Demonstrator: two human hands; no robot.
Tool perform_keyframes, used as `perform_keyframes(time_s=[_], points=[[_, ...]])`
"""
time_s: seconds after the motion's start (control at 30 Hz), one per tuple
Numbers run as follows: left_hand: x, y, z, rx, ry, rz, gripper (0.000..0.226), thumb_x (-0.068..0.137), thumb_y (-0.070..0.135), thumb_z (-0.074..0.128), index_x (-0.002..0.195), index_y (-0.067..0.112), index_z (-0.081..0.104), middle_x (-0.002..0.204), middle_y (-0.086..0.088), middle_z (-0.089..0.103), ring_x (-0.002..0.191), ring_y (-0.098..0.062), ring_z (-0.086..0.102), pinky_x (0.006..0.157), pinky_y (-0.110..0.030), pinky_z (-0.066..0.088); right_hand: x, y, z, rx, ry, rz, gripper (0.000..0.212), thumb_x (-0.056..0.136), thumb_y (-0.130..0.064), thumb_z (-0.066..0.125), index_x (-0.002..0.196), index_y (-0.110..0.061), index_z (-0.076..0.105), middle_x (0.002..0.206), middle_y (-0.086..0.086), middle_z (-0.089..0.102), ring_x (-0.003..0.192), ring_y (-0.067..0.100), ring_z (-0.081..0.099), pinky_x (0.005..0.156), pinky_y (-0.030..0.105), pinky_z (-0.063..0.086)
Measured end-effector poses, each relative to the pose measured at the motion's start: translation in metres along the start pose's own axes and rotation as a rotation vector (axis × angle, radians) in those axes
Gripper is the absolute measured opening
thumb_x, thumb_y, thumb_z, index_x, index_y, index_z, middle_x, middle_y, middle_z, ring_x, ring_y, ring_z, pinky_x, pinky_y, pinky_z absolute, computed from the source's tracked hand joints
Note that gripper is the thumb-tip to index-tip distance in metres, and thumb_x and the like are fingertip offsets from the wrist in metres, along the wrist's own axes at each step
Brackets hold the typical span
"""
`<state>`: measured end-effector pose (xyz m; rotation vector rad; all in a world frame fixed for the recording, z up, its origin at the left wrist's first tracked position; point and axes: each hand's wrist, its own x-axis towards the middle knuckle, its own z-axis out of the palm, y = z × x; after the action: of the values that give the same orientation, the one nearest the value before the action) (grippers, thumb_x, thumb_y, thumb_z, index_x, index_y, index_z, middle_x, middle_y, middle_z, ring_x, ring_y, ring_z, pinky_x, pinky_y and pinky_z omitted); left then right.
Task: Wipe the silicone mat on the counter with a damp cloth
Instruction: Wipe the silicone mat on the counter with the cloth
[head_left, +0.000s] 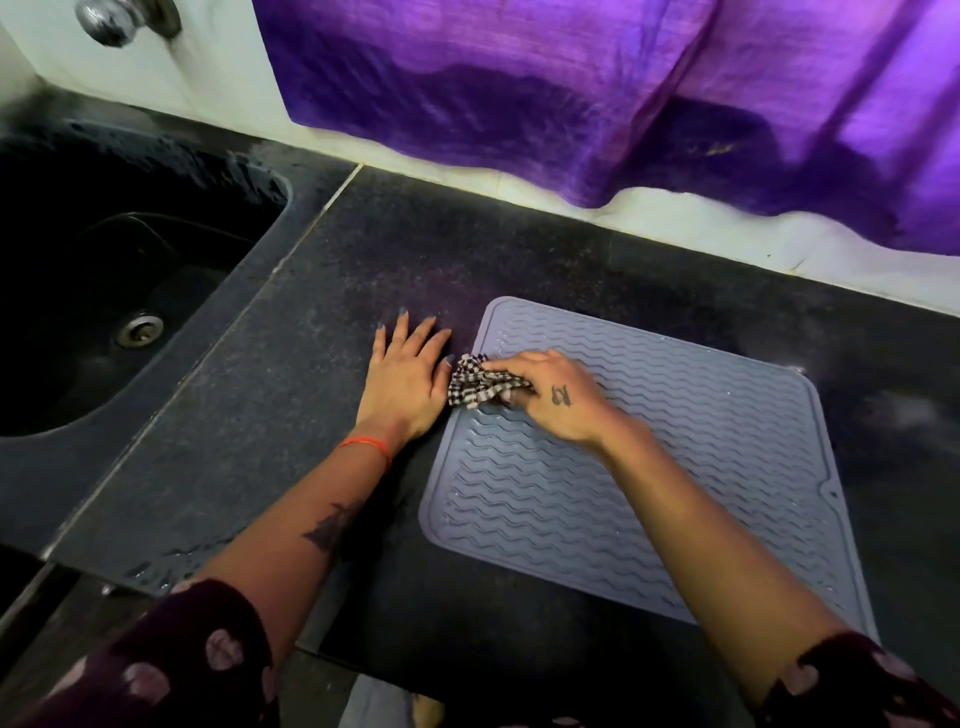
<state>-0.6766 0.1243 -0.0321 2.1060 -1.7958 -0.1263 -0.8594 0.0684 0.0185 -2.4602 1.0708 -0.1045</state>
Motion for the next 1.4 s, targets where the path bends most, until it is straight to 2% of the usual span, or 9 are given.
perform_keyframes(time_s=[0.23,0.4,0.53,0.67,0.8,1.0,1.2,1.3,1.4], points=[[0.0,0.0,0.0,0.017,-0.032,-0.017,0.062,0.089,0.046,0.02,0.142,0.018,0.036,0.152,-0.004,0.029,0.145,-0.027,0.006,0.117,-0.042,-0.004,-0.015,0.003,-0.017,0.495,-0.122,0.121,0.031,0.089,-0.017,0.06,0.119,-0.022,0.062,0.12,0.0,0.063,0.112,0.018,0.056,0.1,0.041,0.042],[-0.001,0.001,-0.001,0.011,-0.011,-0.021,0.062,0.09,0.045,0.019,0.142,0.017,0.038,0.151,-0.005,0.031,0.144,-0.028,0.008,0.116,-0.042,-0.004,-0.008,-0.008,0.004,0.074,0.034,0.095,0.04,0.094,-0.03,0.049,0.134,-0.027,0.046,0.128,0.003,0.053,0.12,0.023,0.044,0.095,0.032,0.035],[0.0,0.001,-0.002,0.013,-0.025,-0.025,0.062,0.09,0.046,0.018,0.142,0.018,0.036,0.152,-0.004,0.029,0.145,-0.027,0.006,0.116,-0.041,-0.005,-0.016,-0.006,0.0,0.115,-0.052,0.025,0.04,0.092,-0.026,0.055,0.132,-0.024,0.05,0.125,0.002,0.055,0.117,0.02,0.047,0.095,0.03,0.037],[0.0,0.0,0.0,0.022,-0.03,-0.029,0.064,0.089,0.051,0.021,0.143,0.019,0.035,0.152,-0.004,0.029,0.145,-0.027,0.006,0.116,-0.041,-0.005,-0.03,0.003,-0.009,0.553,-0.204,0.124,0.028,0.09,-0.015,0.058,0.118,-0.015,0.063,0.115,0.002,0.064,0.104,0.014,0.058,0.095,0.034,0.044],[0.0,0.0,0.0,0.041,-0.028,-0.024,0.058,0.095,0.051,0.033,0.143,0.019,0.034,0.153,-0.005,0.027,0.145,-0.026,0.005,0.117,-0.042,-0.004,-0.029,0.003,-0.011,1.035,0.07,0.362,0.016,0.093,-0.018,0.051,0.105,-0.025,0.06,0.1,0.004,0.067,0.087,0.021,0.063,0.074,0.034,0.052],[0.001,-0.001,0.0,0.046,-0.023,-0.017,0.071,0.085,0.058,0.026,0.142,0.017,0.037,0.151,-0.007,0.03,0.144,-0.028,0.008,0.117,-0.043,-0.002,-0.027,-0.014,0.026,-0.025,0.17,0.256,0.063,0.085,-0.06,0.049,0.128,-0.014,0.044,0.119,0.007,0.052,0.106,0.024,0.052,0.084,0.035,0.045],[0.002,-0.002,0.001,0.041,-0.022,-0.009,0.072,0.085,0.059,0.024,0.142,0.017,0.037,0.152,-0.007,0.03,0.144,-0.028,0.007,0.117,-0.043,-0.002,-0.033,-0.018,0.018,0.005,0.108,0.108,0.048,0.086,-0.047,0.056,0.122,-0.016,0.054,0.113,0.005,0.058,0.103,0.023,0.054,0.085,0.036,0.045],[0.001,-0.002,0.0,0.039,-0.032,-0.007,0.073,0.084,0.06,0.024,0.142,0.017,0.035,0.152,-0.006,0.029,0.145,-0.028,0.006,0.117,-0.043,-0.002,-0.038,-0.016,0.0,0.374,-0.068,0.127,0.031,0.089,-0.036,0.058,0.112,-0.016,0.061,0.105,0.002,0.065,0.096,0.02,0.061,0.084,0.037,0.05],[0.001,-0.002,-0.001,0.032,-0.03,-0.007,0.072,0.084,0.057,0.025,0.142,0.017,0.035,0.152,-0.007,0.029,0.144,-0.029,0.006,0.117,-0.044,-0.002,-0.033,-0.014,-0.001,0.411,0.127,0.196,0.033,0.094,-0.031,0.051,0.125,-0.022,0.05,0.11,0.003,0.062,0.1,0.022,0.058,0.084,0.034,0.048]])
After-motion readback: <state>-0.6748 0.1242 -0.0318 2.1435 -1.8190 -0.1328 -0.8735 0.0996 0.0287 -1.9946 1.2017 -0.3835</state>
